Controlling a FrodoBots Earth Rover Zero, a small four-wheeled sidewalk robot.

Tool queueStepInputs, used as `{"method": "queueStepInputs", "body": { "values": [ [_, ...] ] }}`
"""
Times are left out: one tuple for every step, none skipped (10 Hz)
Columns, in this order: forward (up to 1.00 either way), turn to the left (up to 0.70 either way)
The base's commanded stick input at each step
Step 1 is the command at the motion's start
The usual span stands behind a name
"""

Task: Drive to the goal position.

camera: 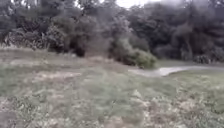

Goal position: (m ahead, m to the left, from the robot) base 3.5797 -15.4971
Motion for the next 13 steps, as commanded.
{"method": "queueStepInputs", "body": {
  "values": [
    [0.5,0.03],
    [0.5,0.03],
    [0.5,0.03],
    [0.5,0.03],
    [0.5,0.03],
    [0.5,0.03],
    [0.5,0.03],
    [0.5,0.03],
    [0.5,0.03],
    [0.5,0.03],
    [0.5,0.03],
    [0.5,0.03],
    [0.5,0.03]
  ]
}}
